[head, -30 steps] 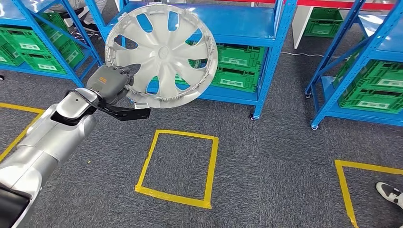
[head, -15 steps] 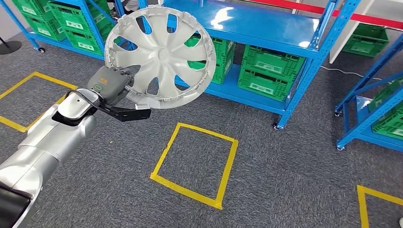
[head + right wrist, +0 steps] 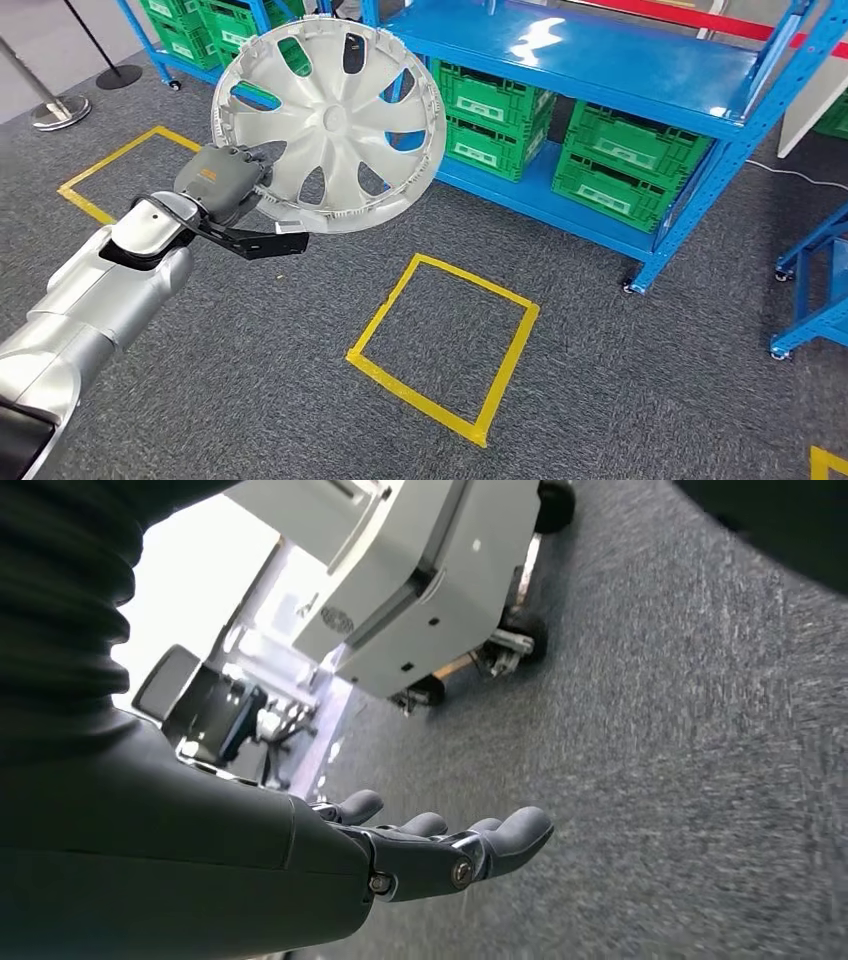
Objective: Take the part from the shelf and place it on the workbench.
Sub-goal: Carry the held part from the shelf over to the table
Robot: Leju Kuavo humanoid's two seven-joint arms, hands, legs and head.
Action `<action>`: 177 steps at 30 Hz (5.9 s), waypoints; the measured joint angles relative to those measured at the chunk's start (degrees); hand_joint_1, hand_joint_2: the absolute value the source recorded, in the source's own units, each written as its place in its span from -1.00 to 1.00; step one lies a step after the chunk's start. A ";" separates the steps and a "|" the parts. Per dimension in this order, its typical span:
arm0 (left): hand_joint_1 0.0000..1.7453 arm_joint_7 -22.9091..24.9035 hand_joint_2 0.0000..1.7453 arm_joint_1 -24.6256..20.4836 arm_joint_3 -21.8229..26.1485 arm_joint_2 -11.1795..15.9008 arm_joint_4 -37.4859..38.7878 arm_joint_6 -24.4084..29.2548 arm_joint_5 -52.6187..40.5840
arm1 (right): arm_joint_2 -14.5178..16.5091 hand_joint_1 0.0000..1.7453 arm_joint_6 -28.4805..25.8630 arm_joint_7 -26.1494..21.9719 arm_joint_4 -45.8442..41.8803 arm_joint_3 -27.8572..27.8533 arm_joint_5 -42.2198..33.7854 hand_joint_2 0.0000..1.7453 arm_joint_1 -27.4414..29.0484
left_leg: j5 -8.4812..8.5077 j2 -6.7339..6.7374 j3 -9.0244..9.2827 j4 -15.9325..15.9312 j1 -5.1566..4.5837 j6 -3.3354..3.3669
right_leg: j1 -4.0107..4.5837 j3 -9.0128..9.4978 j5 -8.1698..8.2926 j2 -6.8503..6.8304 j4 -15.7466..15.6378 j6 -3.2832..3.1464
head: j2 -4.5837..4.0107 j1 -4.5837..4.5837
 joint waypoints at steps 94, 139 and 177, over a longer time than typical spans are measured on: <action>1.00 -4.19 1.00 0.48 -0.02 2.13 -1.14 -1.33 11.01 | -0.50 -1.00 -0.65 1.22 -0.03 0.03 3.06 1.00 -1.25 | 0.79 -0.12 -0.46 -0.22 -0.24 0.31 | 0.56 -0.58 1.49 0.08 -0.61 -0.43 | 0.00 -0.75; 1.00 -2.37 1.00 -0.40 -0.07 1.45 -0.78 -0.87 12.04 | -0.71 -1.00 -0.63 1.38 -0.03 -0.55 3.29 1.00 -0.93 | 6.62 -2.05 8.18 -15.81 -0.59 4.16 | 0.45 -8.09 -4.93 2.17 15.31 2.62 | 0.00 -0.70; 1.00 -1.05 1.00 1.53 0.05 -0.73 -0.24 0.81 12.06 | -0.83 -1.00 -0.81 1.25 -0.03 -2.38 3.45 1.00 -0.15 | 6.72 -6.45 6.75 -14.63 -0.34 2.18 | 0.22 -1.15 1.90 4.68 0.05 1.75 | 0.00 -0.95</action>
